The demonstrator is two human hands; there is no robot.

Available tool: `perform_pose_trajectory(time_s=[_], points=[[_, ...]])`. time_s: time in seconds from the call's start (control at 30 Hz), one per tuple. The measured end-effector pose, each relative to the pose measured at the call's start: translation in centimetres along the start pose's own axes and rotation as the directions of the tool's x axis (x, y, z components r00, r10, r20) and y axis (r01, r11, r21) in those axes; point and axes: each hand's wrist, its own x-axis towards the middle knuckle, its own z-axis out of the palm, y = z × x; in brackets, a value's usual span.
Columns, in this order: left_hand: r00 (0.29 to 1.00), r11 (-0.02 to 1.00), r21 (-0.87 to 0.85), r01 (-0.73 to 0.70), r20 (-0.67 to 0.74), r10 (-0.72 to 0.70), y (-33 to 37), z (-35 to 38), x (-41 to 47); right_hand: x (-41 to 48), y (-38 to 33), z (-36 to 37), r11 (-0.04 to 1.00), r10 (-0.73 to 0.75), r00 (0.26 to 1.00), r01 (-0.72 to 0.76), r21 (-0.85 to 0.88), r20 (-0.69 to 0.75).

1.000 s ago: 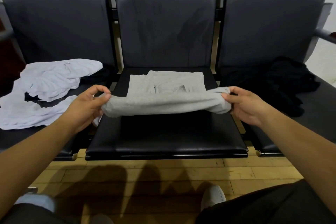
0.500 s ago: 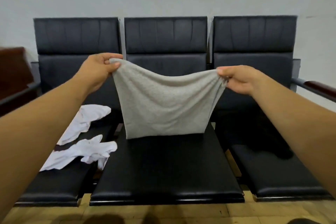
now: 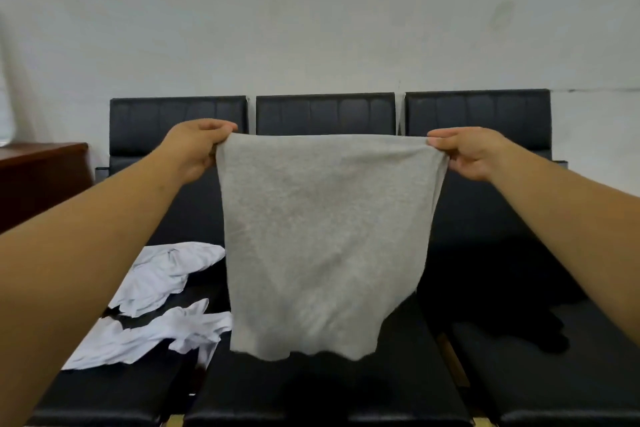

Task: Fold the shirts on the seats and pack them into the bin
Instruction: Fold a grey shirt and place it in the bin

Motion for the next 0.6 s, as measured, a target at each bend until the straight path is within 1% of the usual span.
perform_pose_trajectory(time_s=[0.07, 0.17, 0.23, 0.3, 0.37, 0.43, 0.47, 0.5, 0.53, 0.6], points=[[1.0, 0.999, -0.031, 0.029, -0.011, -0.029, -0.3, -0.2, 0.2, 0.2, 0.5, -0.1, 0.998, -0.003, 1.0, 0.003, -0.065, -0.005], [0.999, 0.997, -0.065, 0.05, 0.0, -0.05, -1.6, -0.3, 0.8, 0.9, 1.4, 0.0, 0.988, 0.047, 0.998, -0.042, -0.148, 0.035], [0.998, 0.999, -0.02, 0.045, 0.044, -0.044, -3.0, -0.1, 1.5, 2.0, 2.6, 0.5, 0.964, 0.079, 0.996, -0.068, -0.258, 0.032], [0.995, 0.996, 0.088, 0.034, 0.093, -0.042, -4.8, -0.1, 2.5, 3.5, 3.9, 1.2, 0.911, 0.068, 0.998, -0.06, -0.408, 0.004], [0.997, 0.954, 0.299, -0.009, 0.074, -0.014, -6.6, -0.1, 4.1, 5.7, 5.1, 1.9, 0.846, 0.002, 0.999, -0.02, -0.533, -0.033], [0.999, 0.856, 0.514, -0.048, 0.004, 0.053, -7.7, 0.2, 5.8, 8.2, 5.9, 2.5, 0.778, -0.124, 0.989, 0.047, -0.627, -0.079], [0.995, 0.816, 0.575, -0.056, -0.039, 0.096, -7.9, 0.4, 6.5, 9.5, 6.1, 2.7, 0.749, -0.197, 0.975, 0.079, -0.657, -0.107], [0.986, 0.789, 0.611, -0.065, -0.082, 0.145, -7.8, 0.6, 7.3, 10.7, 6.0, 2.9, 0.741, -0.259, 0.956, 0.107, -0.663, -0.136], [0.973, 0.776, 0.626, -0.079, -0.121, 0.197, -7.6, 0.8, 8.0, 11.8, 5.7, 3.0, 0.758, -0.303, 0.938, 0.131, -0.64, -0.167], [0.939, 0.799, 0.591, -0.115, -0.197, 0.281, -6.7, 0.9, 9.4, 13.4, 4.4, 3.3, 0.807, -0.363, 0.907, 0.191, -0.559, -0.214]])
